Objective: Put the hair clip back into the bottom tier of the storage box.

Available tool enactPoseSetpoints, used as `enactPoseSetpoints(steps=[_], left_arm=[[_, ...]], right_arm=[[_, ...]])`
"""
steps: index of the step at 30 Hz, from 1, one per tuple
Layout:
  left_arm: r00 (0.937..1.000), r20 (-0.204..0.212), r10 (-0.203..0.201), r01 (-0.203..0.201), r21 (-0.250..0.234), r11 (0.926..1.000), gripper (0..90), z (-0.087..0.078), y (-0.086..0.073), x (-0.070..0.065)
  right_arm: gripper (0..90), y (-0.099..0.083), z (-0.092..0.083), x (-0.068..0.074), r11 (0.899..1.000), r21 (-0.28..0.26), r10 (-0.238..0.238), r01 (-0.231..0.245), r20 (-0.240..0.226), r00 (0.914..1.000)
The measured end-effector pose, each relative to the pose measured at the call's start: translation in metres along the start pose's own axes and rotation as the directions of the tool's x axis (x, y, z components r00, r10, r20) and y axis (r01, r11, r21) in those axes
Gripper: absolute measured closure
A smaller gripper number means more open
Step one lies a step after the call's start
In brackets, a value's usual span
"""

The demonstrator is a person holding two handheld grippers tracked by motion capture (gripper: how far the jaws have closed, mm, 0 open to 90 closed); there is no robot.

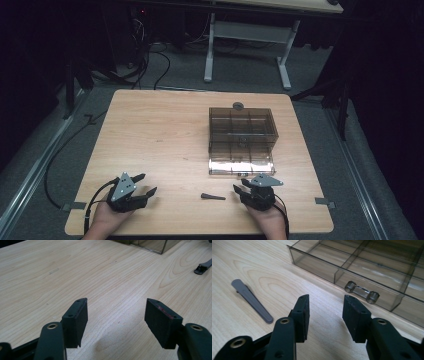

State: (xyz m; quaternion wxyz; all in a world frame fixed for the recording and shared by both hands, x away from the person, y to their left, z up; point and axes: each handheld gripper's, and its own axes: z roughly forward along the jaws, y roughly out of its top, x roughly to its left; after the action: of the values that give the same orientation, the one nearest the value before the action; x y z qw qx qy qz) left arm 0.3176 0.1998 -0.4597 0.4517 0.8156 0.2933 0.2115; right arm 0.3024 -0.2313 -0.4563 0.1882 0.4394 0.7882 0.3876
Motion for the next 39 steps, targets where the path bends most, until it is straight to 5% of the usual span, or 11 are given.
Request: enactPoseSetpoints(steps=[11, 23, 31, 39], left_arm=[[1.0000, -0.002, 0.007, -0.006, 0.015, 0.9999, 35.6, 0.002, 0.001, -0.001], [1.0000, 0.000, 0.006, -0.006, 0.013, 0.9999, 35.6, 0.002, 0.001, -0.001], [1.0000, -0.001, 0.008, -0.008, 0.012, 0.9999, 35.6, 0.001, 0.001, -0.001], [1.0000, -0.002, 0.008, -0.008, 0.012, 0.9999, 35.6, 0.001, 0.001, -0.001]], right_arm=[[56.5, 0.003, -0.002, 0.009, 0.999, -0.010, -0.033, 0.032, -0.040, 0.9986], [56.0, 0.012, 0.010, 0.040, 0.994, 0.010, -0.103, 0.106, -0.160, 0.9817], [61.6, 0.013, 0.018, 0.050, 0.987, 0.039, -0.147, 0.157, -0.187, 0.9713], [73.1, 0.010, 0.019, 0.052, 0.981, 0.052, -0.176, 0.187, -0.166, 0.9702]])
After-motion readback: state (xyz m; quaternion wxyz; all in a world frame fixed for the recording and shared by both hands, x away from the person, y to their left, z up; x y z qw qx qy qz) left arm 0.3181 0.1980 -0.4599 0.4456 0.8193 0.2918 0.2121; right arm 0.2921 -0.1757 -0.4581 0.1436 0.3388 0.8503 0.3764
